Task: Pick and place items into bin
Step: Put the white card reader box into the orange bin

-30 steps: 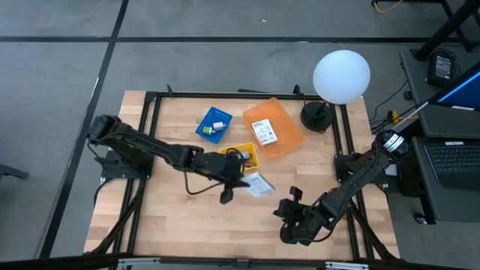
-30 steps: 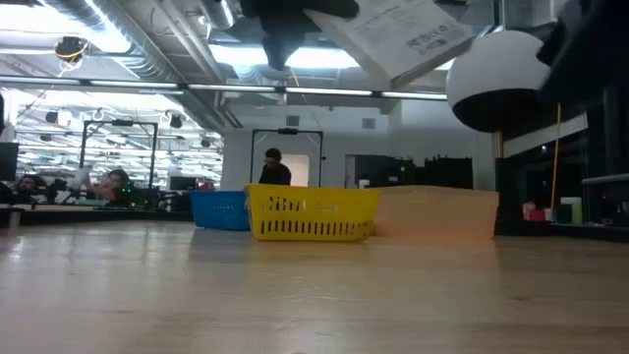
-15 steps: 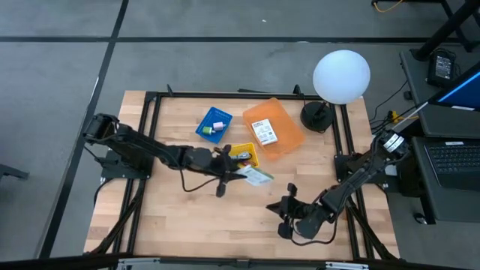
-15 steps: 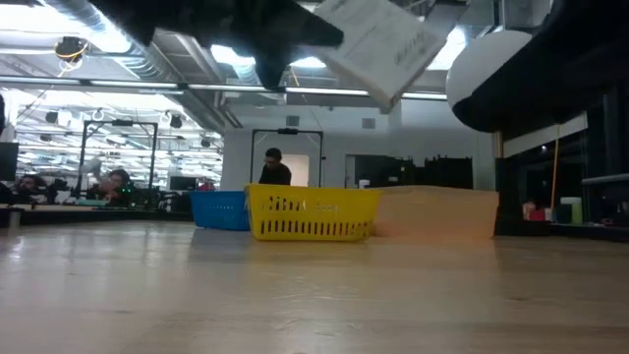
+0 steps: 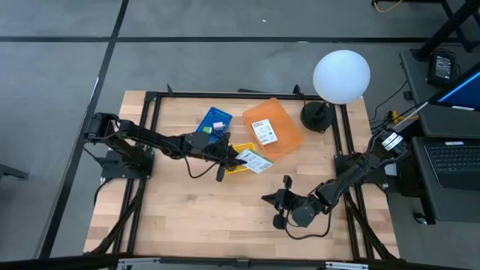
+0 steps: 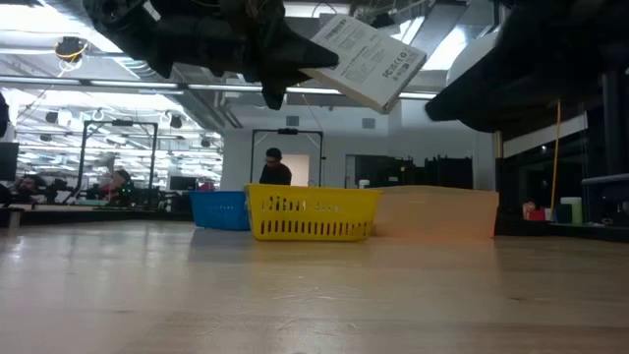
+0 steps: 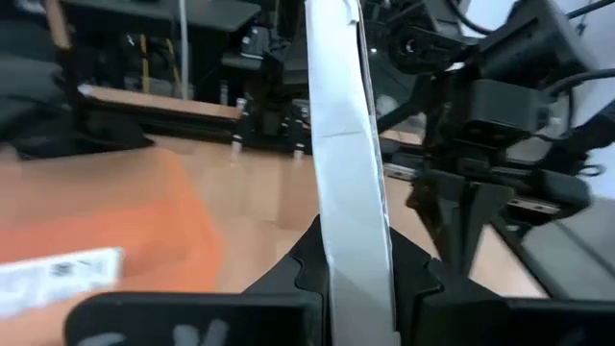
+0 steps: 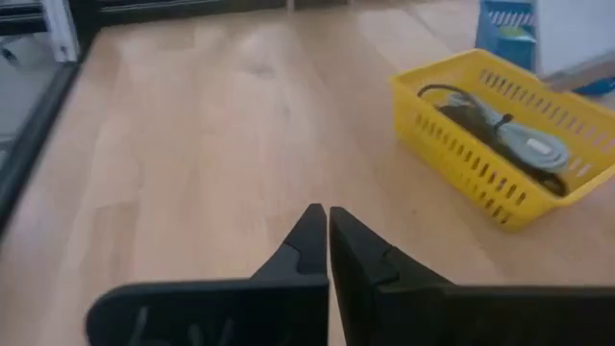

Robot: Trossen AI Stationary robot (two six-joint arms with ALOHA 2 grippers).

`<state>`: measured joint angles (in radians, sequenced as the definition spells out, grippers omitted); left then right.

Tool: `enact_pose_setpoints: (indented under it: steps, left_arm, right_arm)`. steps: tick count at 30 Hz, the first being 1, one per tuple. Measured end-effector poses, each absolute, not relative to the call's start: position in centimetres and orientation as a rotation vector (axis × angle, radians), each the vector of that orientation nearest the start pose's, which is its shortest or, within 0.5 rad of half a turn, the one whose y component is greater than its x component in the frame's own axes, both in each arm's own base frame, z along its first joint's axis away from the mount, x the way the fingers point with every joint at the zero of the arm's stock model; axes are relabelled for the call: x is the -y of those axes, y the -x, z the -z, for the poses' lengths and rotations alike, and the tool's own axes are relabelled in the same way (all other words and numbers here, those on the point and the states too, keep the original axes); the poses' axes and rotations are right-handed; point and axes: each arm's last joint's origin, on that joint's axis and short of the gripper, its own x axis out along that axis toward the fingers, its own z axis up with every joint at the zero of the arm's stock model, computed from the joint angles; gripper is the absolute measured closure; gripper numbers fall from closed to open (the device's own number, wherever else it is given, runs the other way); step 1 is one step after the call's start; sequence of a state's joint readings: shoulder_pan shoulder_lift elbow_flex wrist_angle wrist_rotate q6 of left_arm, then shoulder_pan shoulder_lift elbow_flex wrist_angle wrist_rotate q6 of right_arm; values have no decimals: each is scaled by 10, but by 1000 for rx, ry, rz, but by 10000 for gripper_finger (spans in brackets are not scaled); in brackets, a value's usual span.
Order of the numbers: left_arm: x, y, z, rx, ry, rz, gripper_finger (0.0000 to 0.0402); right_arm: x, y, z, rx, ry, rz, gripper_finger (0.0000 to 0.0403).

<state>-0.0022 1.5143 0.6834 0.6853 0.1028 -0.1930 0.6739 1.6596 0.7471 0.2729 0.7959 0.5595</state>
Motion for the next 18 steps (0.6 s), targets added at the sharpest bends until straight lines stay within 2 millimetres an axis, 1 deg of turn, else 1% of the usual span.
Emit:
enact_pose_setpoints:
  steps: [4,7,11,14,18]
  left_arm:
    - [-8,-310,-213,-149,132,56,361]
    - [-22,-309,-213,-145,93,14,363]
    - [-44,-307,-212,-143,100,-28,364]
    - [-59,-309,-208,-125,122,-45,364]
    - [-73,-319,-205,-109,126,-34,364]
  right_arm:
    - [-166,-264,-157,-428,-59,273,403]
    - [-154,-271,-157,-435,-19,305,403]
    - [-135,-281,-157,-443,-2,367,403]
    - [-123,-286,-156,-459,15,404,403]
    - [-115,-288,-158,-464,17,427,403]
